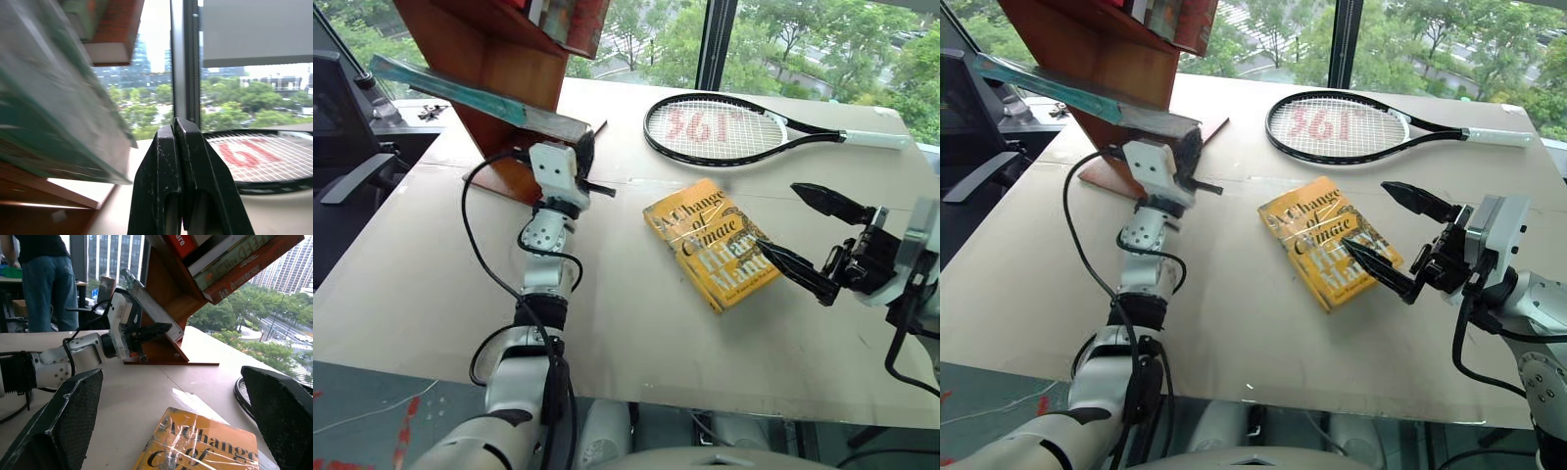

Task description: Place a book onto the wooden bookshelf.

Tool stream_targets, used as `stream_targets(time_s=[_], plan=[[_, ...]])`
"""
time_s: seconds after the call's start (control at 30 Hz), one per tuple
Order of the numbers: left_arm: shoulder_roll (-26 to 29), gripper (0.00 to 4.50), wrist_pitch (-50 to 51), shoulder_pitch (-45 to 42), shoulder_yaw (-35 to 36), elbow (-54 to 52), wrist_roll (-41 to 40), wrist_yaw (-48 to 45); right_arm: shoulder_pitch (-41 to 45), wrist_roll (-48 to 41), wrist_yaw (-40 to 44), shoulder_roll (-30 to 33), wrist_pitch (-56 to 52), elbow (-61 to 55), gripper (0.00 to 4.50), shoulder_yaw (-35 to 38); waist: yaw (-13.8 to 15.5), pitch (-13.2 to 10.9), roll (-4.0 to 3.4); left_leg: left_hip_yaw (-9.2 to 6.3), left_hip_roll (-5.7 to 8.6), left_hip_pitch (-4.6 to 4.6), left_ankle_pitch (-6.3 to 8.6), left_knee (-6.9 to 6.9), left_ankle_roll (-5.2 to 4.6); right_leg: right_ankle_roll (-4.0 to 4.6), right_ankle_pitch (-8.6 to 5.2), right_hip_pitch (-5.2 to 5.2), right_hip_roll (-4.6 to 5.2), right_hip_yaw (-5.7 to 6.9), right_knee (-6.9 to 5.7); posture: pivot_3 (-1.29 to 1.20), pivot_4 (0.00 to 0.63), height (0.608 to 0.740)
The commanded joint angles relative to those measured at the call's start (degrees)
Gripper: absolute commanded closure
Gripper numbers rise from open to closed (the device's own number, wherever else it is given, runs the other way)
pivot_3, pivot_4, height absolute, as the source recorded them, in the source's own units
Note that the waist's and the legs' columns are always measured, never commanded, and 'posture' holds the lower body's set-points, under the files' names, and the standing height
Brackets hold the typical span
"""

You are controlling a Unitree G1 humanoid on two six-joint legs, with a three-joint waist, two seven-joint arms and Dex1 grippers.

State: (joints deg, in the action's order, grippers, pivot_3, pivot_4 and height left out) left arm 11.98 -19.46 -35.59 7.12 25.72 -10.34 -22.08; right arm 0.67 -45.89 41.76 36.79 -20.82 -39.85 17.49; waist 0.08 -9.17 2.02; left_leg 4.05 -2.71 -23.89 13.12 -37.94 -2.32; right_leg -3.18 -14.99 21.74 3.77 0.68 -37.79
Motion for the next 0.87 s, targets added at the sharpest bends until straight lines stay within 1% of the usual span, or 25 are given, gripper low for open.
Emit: stream_targets(time_s=[0.03, 0.17, 0.23, 0.3, 0.33, 0.4, 0.47, 0.53, 0.57, 0.6, 0.63, 0.67, 0.7, 0.87], plan=[[1.17, 4.45, 7.51, 4.57, -2.95, -9.62, -5.29, -7.94, -0.48, 0.68, 0.76, 0.42, 1.46, -0.32, 0.00, 0.53, -0.03, 0.00, 0.00, 0.01, -0.01, 0.01, 0.00, 0.02, 0.00, 0.00, 0.00, 0.00, 0.00, -0.01, 0.00, 0.00, 0.150, 0.739], [6.07, 4.45, 21.70, 11.74, -3.87, -21.25, -13.12, -15.53, -4.66, 3.31, 3.12, 2.35, 2.12, 2.17, 0.00, 2.83, -0.32, -0.01, -0.01, 0.00, -0.04, 0.06, 0.00, 0.10, 0.00, 0.01, -0.01, 0.01, 0.00, -0.02, -0.01, 0.00, 0.150, 0.739], [12.90, 4.45, 30.83, 17.55, -2.60, -29.28, -17.65, -19.91, -9.75, 6.11, 6.36, 5.03, 2.79, 6.13, 0.00, 6.54, -0.46, -0.02, -0.04, -0.01, -0.08, 0.08, 0.00, 0.11, 0.01, 0.02, -0.01, 0.01, 0.00, -0.01, -0.03, 0.00, 0.150, 0.739], [19.69, 4.45, 35.28, 24.41, -0.19, -35.03, -20.49, -24.47, -15.50, 8.45, 9.67, 7.03, 3.92, 9.88, 0.00, 11.07, -0.66, -0.02, -0.05, 0.03, -0.10, 0.12, 0.00, 0.21, 0.01, 0.03, -0.02, 0.01, 0.03, -0.04, 0.02, 0.00, 0.150, 0.739], [21.64, 4.45, 36.51, 26.82, 1.60, -36.15, -22.37, -25.81, -17.53, 8.97, 10.68, 7.48, 4.48, 11.10, 0.00, 12.85, -0.67, -0.01, -0.08, 0.05, -0.10, 0.16, 0.00, 0.31, 0.01, 0.04, -0.02, 0.00, 0.06, -0.05, 0.08, 0.00, 0.150, 0.739], [26.21, 3.94, 39.01, 32.76, 5.85, -37.34, -25.39, -29.66, -22.70, 10.70, 13.14, 8.06, 5.66, 13.19, 0.00, 16.51, -0.65, 0.01, -0.21, 0.08, -0.08, 0.19, 0.00, 0.46, 0.02, 0.06, -0.04, 0.04, 0.16, -0.04, 0.12, 0.00, 0.150, 0.739], [29.19, 3.22, 40.77, 38.15, 9.36, -38.93, -26.40, -30.83, -26.28, 11.22, 14.83, 7.99, 6.31, 14.44, 0.00, 19.28, -0.59, 0.00, -0.25, 0.08, -0.07, 0.22, 0.00, 0.55, 0.02, 0.23, -0.14, 0.06, 0.21, -0.02, 0.16, 0.00, 0.150, 0.739], [31.05, 2.43, 41.88, 42.66, 11.83, -40.88, -26.47, -31.55, -28.02, 11.42, 15.86, 7.66, 6.84, 15.79, 0.00, 21.18, -0.54, 0.02, -0.28, 0.07, -0.09, 0.21, 0.00, 0.55, 0.02, 0.27, -0.17, 0.08, 0.28, 0.00, 0.19, 0.00, 0.150, 0.739], [31.74, 2.24, 42.16, 44.62, 12.96, -41.78, -26.50, -32.07, -28.71, 11.75, 16.30, 7.63, 7.08, 16.63, 0.00, 21.82, -0.54, 0.02, -0.28, 0.08, -0.11, 0.22, 0.00, 0.54, 0.02, 0.28, -0.17, 0.06, 0.39, -0.02, 0.25, 0.00, 0.150, 0.739], [32.10, 1.74, 40.35, 46.17, 13.76, -42.03, -24.47, -31.65, -29.42, 12.44, 16.59, 7.51, 7.61, 17.66, 0.00, 22.34, -0.46, 0.04, -0.30, 0.08, -0.13, 0.22, 0.01, 0.53, 0.04, 0.28, -0.17, 0.06, 0.46, -0.03, 0.30, 0.00, 0.150, 0.739], [32.10, 1.34, 38.25, 47.27, 14.50, -41.95, -22.45, -31.06, -30.04, 13.02, 16.84, 7.33, 8.18, 18.52, 0.00, 22.77, -0.38, 0.05, -0.30, 0.08, -0.13, 0.21, 0.10, 0.54, 0.19, 0.29, -0.17, 0.09, 0.53, -0.01, 0.38, 0.00, 0.150, 0.739], [32.23, 0.93, 38.19, 47.95, 15.27, -41.75, -22.62, -31.39, -30.76, 13.19, 17.23, 7.25, 8.29, 18.84, 0.00, 23.15, -0.33, 0.05, -0.30, 0.07, -0.13, 0.21, 0.15, 0.54, 0.28, 0.29, -0.17, 0.08, 0.55, -0.01, 0.40, 0.00, 0.150, 0.739], [32.58, 0.68, 39.12, 48.68, 15.61, -41.82, -23.05, -31.87, -31.52, 13.33, 17.52, 7.18, 8.36, 18.85, 0.00, 23.65, -0.20, 0.06, -0.35, 0.07, -0.12, 0.19, 0.16, 0.54, 0.29, 0.30, -0.17, 0.09, 0.59, -0.03, 0.42, 0.00, 0.150, 0.739], [32.91, 0.68, 41.08, 50.21, 14.65, -43.34, -23.61, -32.80, -32.32, 12.95, 18.21, 7.10, 8.53, 18.96, 0.00, 24.98, 0.12, 0.17, -0.55, 0.06, -0.12, 0.13, 0.16, 0.75, 0.29, 0.33, -0.17, 0.10, 0.66, -0.06, 0.71, 0.00, 0.150, 0.739]])
